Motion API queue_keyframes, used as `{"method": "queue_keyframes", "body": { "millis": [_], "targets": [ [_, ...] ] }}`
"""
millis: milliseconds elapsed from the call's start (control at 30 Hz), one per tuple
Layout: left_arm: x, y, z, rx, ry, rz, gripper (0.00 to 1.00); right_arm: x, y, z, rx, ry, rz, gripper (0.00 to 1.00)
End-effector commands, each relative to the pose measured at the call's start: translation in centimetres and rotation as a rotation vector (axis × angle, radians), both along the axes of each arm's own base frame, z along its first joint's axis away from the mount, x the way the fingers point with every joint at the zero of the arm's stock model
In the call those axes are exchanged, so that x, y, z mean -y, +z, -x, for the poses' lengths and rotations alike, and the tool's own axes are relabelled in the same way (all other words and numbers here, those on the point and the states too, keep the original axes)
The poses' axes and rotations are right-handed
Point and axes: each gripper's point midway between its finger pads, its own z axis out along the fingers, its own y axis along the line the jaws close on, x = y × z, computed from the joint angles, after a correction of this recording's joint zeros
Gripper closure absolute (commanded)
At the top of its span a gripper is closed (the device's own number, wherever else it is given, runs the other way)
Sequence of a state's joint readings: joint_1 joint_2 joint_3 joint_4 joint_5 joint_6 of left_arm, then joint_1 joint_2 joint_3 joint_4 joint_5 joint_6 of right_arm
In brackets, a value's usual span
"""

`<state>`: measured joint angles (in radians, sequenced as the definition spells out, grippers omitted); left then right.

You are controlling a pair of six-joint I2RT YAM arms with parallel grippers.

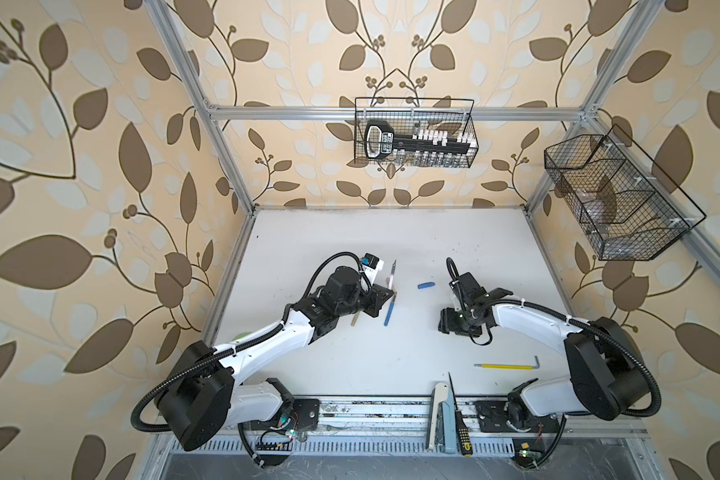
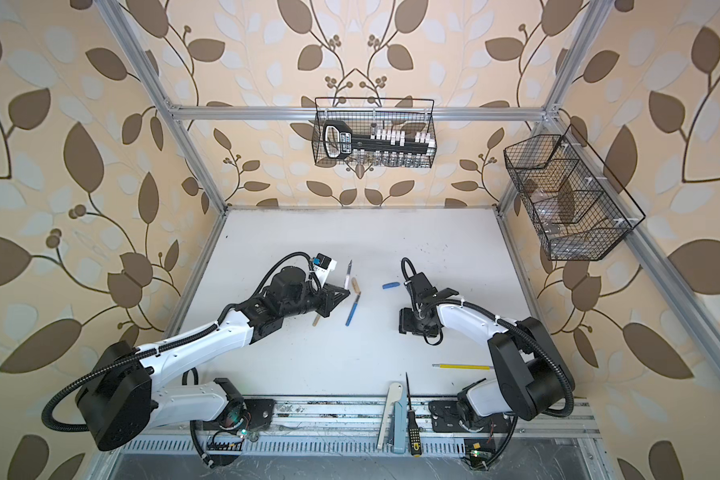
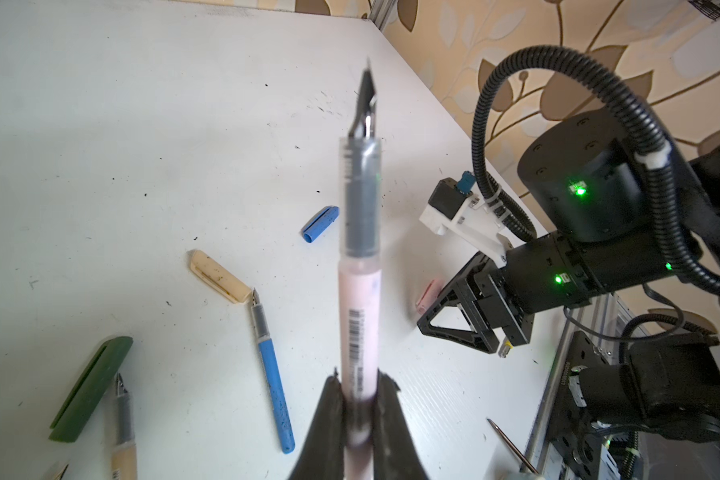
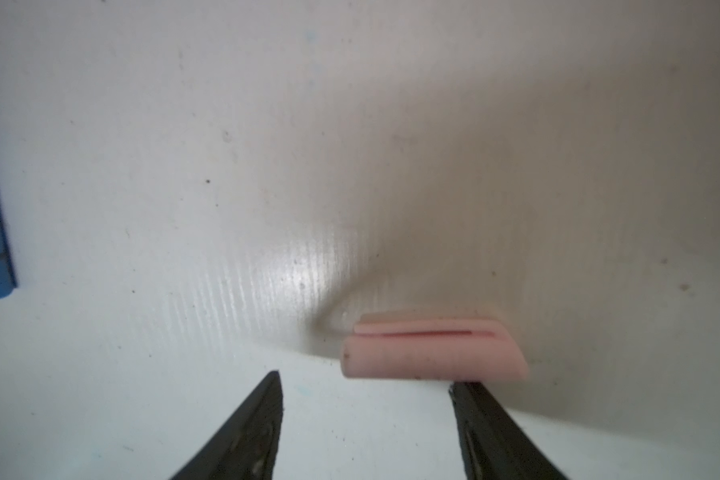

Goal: Insert the pens into the pen caps

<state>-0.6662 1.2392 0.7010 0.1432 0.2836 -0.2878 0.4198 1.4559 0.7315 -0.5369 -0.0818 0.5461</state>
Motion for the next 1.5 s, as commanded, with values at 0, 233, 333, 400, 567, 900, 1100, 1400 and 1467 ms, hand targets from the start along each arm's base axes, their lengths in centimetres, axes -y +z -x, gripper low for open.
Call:
{"method": "queue_keyframes", "body": {
  "millis": [0,233,333,400,567,900,1100,1400,1467],
  "targets": [
    [0.0,2.0,-0.2,0.059,-0.006,0.031,1.00,0.2,-0.3,-1.6,0.018,0.014,0.030,0.34],
    [0.2,1.9,-0.2,0.050,-0.013,0.037,1.00,-0.7,-0.1,-3.4,0.018,0.047,0.030,0.34],
    [0.3,1.8,-0.1,0.045,-0.018,0.040,1.00,-0.3,-0.2,-3.1,-0.007,0.057,0.063,0.35],
    [0.4,1.7,-0.1,0.042,-0.023,0.041,1.00,0.3,-0.3,-2.7,-0.032,0.068,0.095,0.36],
    [0.6,1.7,0.1,0.039,-0.036,0.044,1.00,1.4,-0.3,-2.2,-0.075,0.101,0.168,0.41],
    [1.0,1.7,0.2,0.038,-0.059,0.055,1.00,1.5,-1.9,-1.7,-0.118,0.148,0.222,0.60],
    [1.5,1.3,0.3,0.026,-0.079,0.062,1.00,1.2,-2.4,-1.8,-0.113,0.150,0.213,0.76],
    [2.8,0.5,0.8,-0.002,-0.136,0.080,1.00,0.5,1.4,-4.6,0.119,0.092,0.147,0.83],
    [3.5,0.3,1.1,-0.009,-0.161,0.081,1.00,-0.2,2.8,-5.4,0.190,0.075,0.079,0.83]
  ]
}}
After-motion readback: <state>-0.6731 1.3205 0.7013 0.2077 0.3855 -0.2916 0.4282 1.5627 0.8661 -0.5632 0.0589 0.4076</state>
